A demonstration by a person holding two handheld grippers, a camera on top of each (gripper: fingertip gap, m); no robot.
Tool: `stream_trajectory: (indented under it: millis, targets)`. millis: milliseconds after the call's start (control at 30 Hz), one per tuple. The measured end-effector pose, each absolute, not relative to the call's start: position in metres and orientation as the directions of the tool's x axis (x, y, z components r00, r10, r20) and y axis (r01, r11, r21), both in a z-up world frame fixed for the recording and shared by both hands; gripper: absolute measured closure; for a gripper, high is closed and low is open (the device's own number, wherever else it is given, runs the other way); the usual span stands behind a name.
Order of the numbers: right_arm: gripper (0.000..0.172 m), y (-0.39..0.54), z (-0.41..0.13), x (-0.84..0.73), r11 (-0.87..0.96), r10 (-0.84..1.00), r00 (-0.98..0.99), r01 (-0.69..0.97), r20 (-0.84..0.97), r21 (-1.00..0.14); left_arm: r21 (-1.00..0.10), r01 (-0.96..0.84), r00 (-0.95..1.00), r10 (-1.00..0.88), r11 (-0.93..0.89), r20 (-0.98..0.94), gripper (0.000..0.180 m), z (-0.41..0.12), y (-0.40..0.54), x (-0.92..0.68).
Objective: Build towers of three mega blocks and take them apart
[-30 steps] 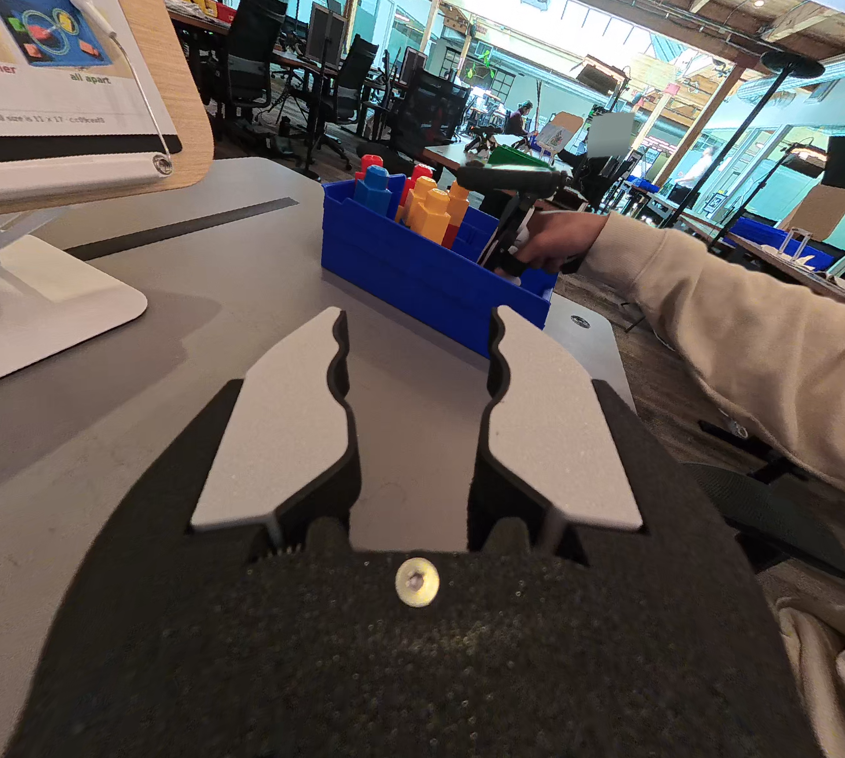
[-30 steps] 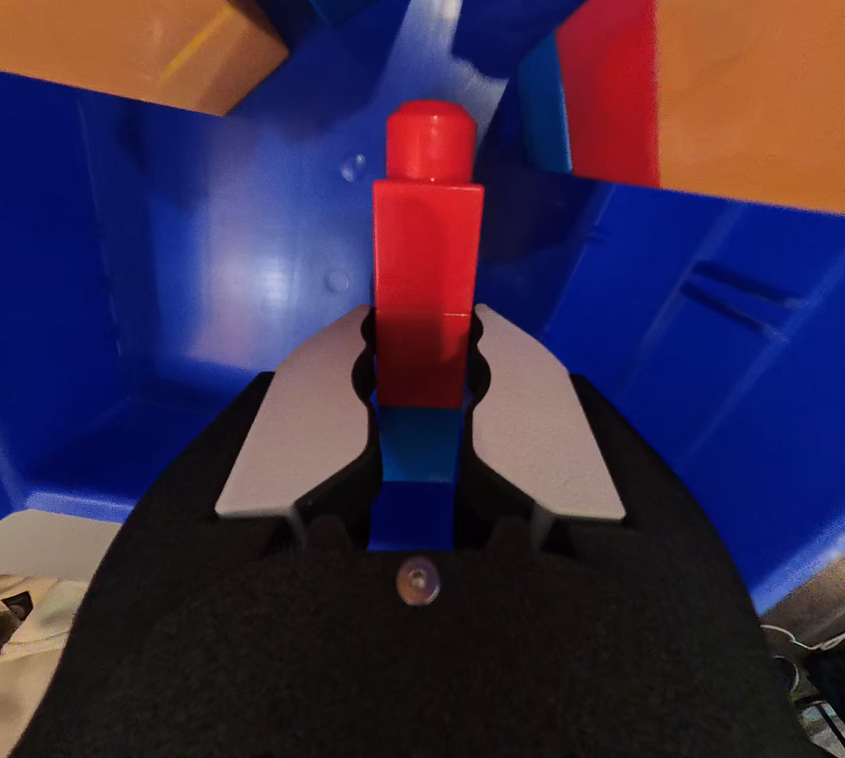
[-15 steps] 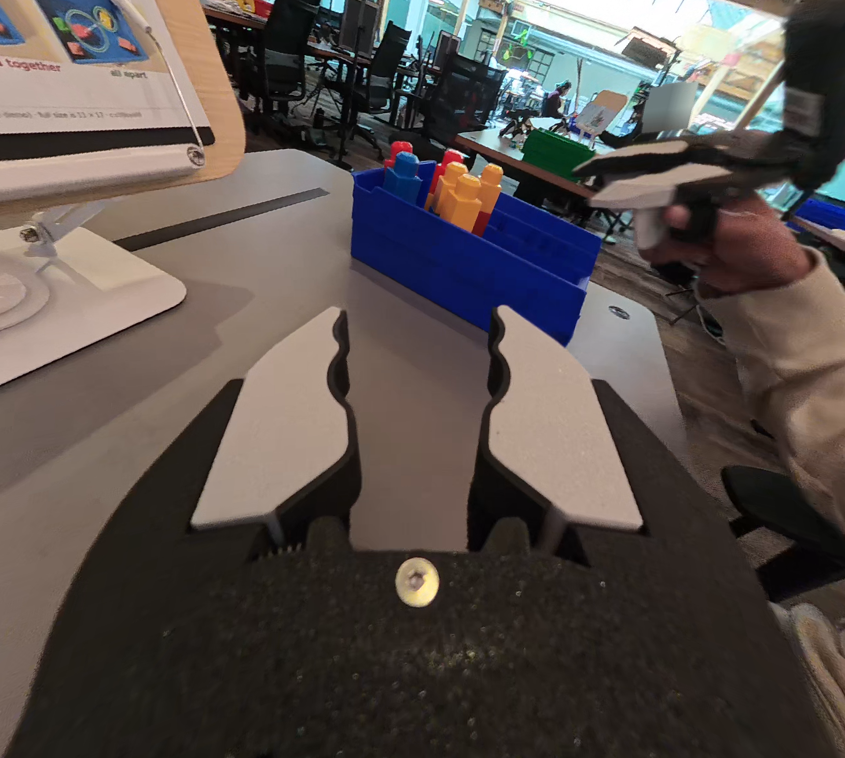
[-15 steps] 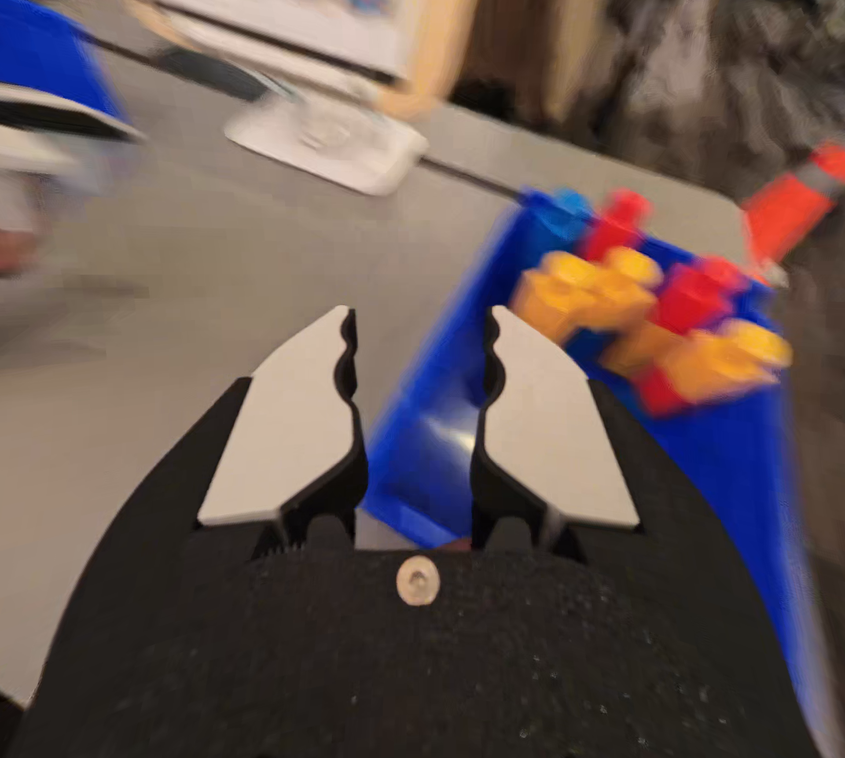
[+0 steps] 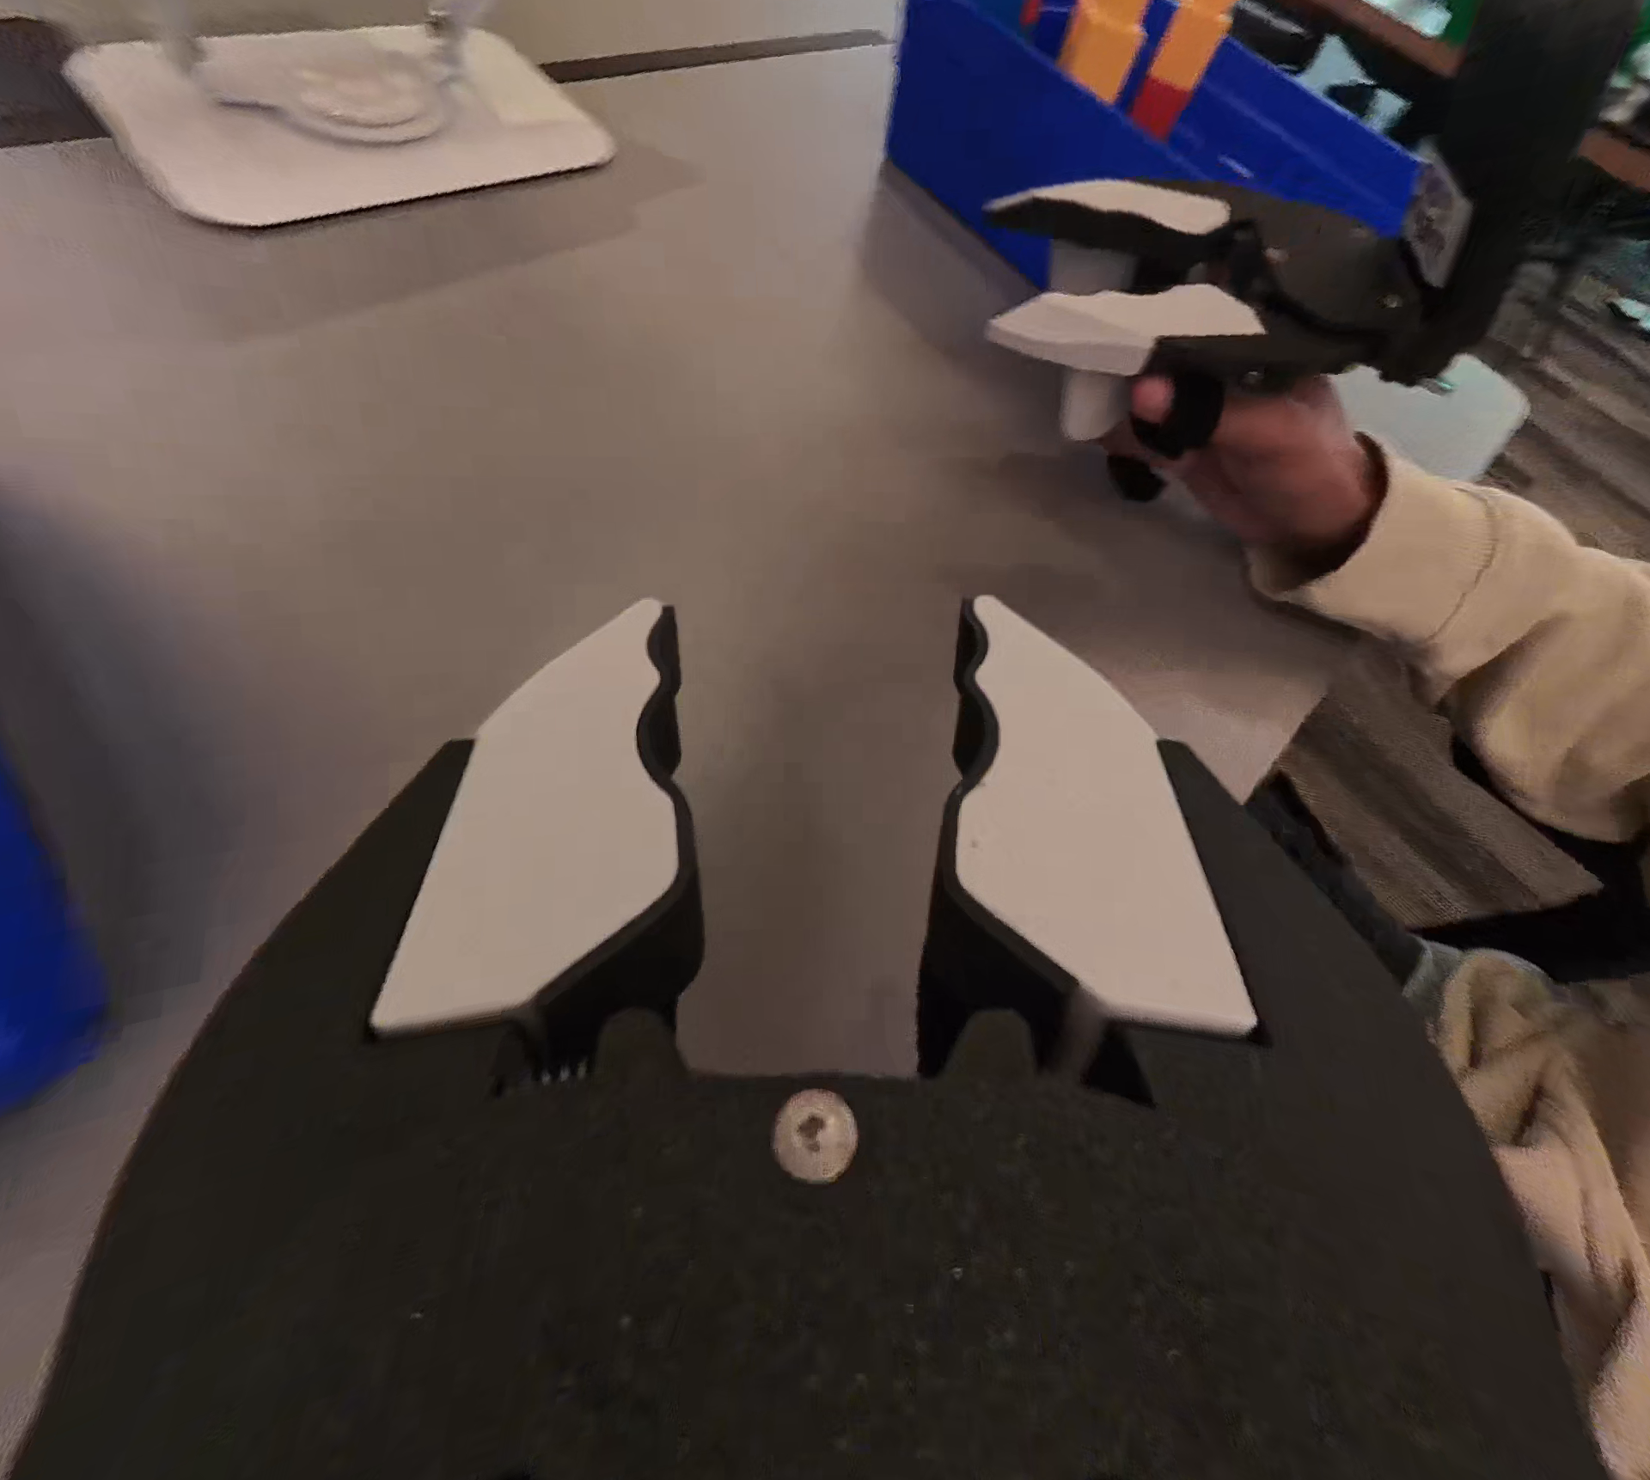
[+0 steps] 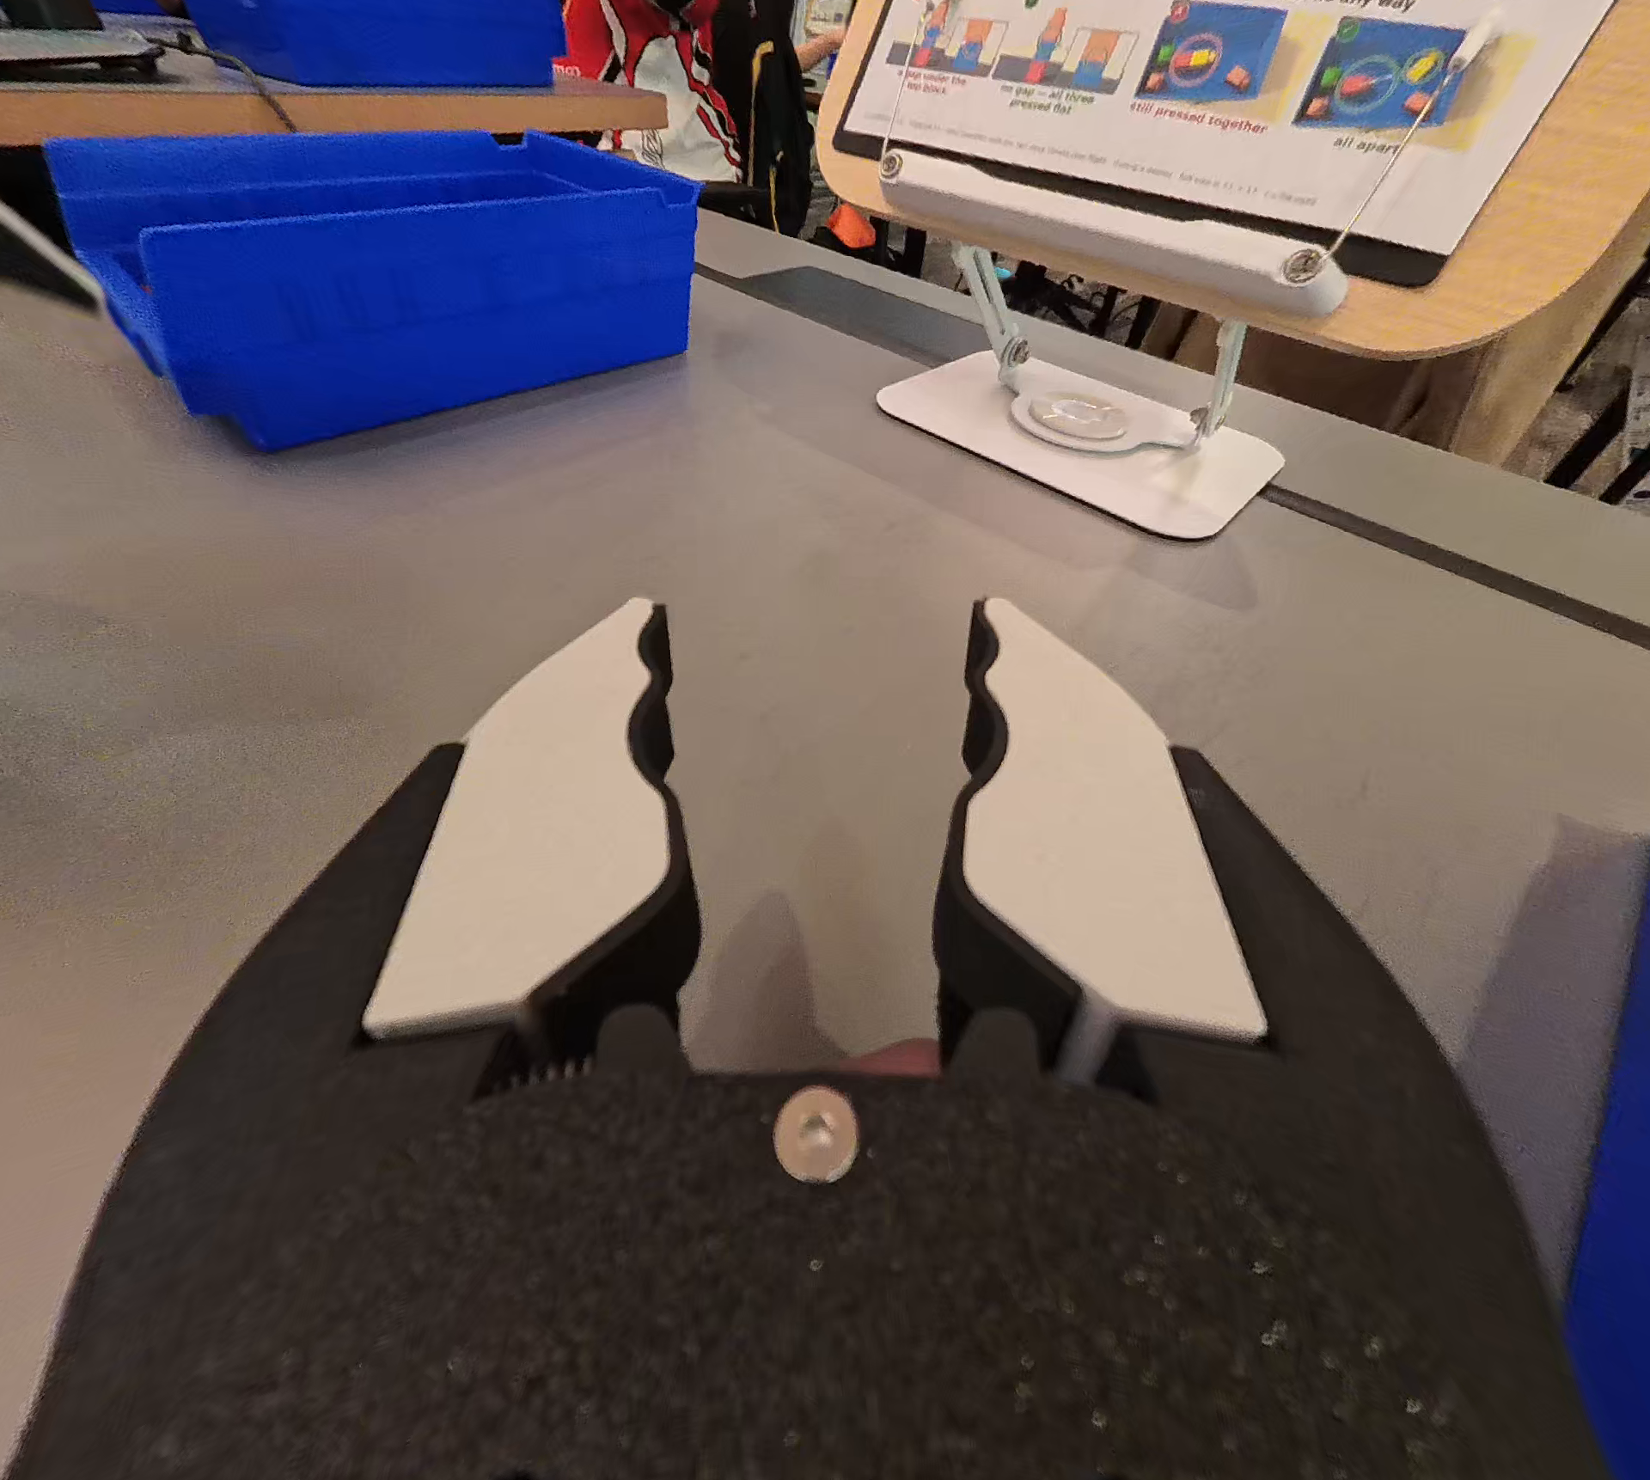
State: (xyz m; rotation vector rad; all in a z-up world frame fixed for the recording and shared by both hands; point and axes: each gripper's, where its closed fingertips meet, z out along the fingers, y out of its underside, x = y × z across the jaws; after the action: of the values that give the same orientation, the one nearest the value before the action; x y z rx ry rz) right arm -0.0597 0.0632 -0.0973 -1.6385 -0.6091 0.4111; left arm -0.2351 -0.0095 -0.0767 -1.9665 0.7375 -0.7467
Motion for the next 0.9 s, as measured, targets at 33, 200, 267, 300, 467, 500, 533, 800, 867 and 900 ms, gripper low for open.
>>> stream_trajectory:
  millis: [33,200,267,300,467,500,533,800,867,900]
  targets:
    - [0.109,0.060,-0.095,-0.058,-0.065,0.602,0.794,0.151,0.082,-0.986,-0.879,-0.190,0.700,-0.688,-0.438,0.192,0.121,-0.067,-0.005,-0.261]
    - [0.113,0.057,-0.087,-0.063,-0.040,0.618,0.783,0.125,0.074,-0.991,-0.818,-0.250,0.917,-0.398,-0.518,-0.028,0.120,-0.032,0.071,-0.387]
    - [0.112,0.056,-0.089,-0.069,-0.052,0.639,0.767,0.124,0.062,-0.991,-0.754,-0.244,0.949,-0.309,-0.610,-0.057,0.119,-0.041,0.121,-0.420]
    - [0.112,0.055,-0.089,-0.071,-0.045,0.642,0.763,0.134,0.074,-0.990,-0.717,-0.226,0.959,-0.280,-0.659,-0.044,0.121,-0.049,0.146,-0.430]
    - [0.114,0.048,-0.093,-0.076,0.021,0.639,0.745,0.233,0.193,-0.972,-0.505,-0.177,0.983,-0.129,-0.845,-0.129,0.122,-0.110,0.245,-0.478]
    - [0.114,0.047,-0.093,-0.077,0.025,0.643,0.739,0.239,0.199,-0.971,-0.473,-0.147,0.987,-0.098,-0.868,-0.126,0.122,-0.121,0.256,-0.485]
    - [0.114,0.047,-0.094,-0.079,0.025,0.647,0.735,0.244,0.202,-0.969,-0.449,-0.125,0.988,-0.072,-0.885,-0.134,0.121,-0.130,0.265,-0.492]
    - [0.117,0.043,-0.093,-0.079,0.025,0.660,0.725,0.242,0.198,-0.970,-0.372,-0.068,0.976,0.016,-0.926,-0.219,0.120,-0.166,0.292,-0.524]
    - [0.117,0.043,-0.094,-0.079,0.020,0.663,0.723,0.241,0.193,-0.970,-0.386,-0.068,0.975,0.021,-0.920,-0.220,0.118,-0.167,0.296,-0.523]
    - [0.117,0.043,-0.095,-0.079,0.019,0.663,0.723,0.242,0.194,-0.970,-0.383,-0.076,0.974,0.014,-0.921,-0.227,0.114,-0.168,0.296,-0.521]
